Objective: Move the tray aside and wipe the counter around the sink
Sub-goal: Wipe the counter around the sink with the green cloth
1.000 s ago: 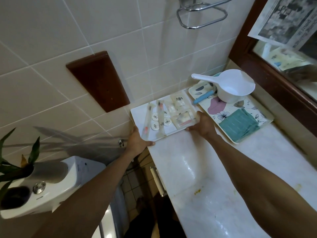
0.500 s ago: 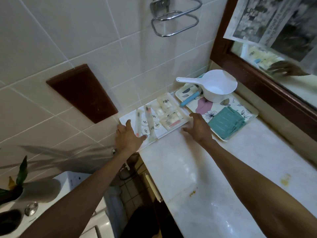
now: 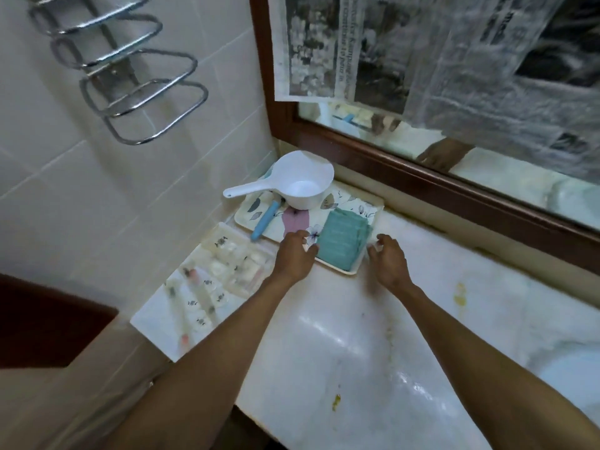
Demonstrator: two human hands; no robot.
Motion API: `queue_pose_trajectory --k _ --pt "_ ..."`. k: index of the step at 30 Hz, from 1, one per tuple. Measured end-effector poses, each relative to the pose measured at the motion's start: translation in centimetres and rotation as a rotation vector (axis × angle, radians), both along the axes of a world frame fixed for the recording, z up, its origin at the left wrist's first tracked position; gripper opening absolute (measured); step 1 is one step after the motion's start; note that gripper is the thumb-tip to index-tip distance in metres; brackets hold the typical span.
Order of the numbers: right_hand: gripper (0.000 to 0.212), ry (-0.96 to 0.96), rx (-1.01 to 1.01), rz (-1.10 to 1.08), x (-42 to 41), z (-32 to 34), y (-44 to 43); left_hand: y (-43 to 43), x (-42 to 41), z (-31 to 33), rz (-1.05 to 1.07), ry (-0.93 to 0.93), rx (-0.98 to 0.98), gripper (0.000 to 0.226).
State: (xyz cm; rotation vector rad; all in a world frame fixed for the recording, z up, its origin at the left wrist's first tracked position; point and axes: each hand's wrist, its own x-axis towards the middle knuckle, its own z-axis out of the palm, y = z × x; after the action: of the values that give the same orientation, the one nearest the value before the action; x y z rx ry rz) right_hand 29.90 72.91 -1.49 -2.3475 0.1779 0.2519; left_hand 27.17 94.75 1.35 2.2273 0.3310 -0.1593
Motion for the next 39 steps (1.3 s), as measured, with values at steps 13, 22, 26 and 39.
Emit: queue_pose_trajectory --k 13,22,26,39 --pt "0.036 0.052 0.254 -0.155 -0.9 -1.3 1.8 -5.0 5.9 -4.4 -0.045 0.047 0.092 0.048" --pt "0.037 0.068 0.238 -0.146 -0.7 -1.3 1.2 -4.8 7.5 -3.1 0.013 0.076 -0.083 0.052" --pt "0.039 0.061 0.19 -0.086 -1.2 -0.4 -0.7 -5.2 7.9 -1.0 -0.019 0.05 -0.184 0.05" --pt "0.039 -0.044 -0.362 -0.255 -8.3 -0.6 -21.4 -18.3 6.8 0.0 -0.192 -0.063 -0.132 0.044"
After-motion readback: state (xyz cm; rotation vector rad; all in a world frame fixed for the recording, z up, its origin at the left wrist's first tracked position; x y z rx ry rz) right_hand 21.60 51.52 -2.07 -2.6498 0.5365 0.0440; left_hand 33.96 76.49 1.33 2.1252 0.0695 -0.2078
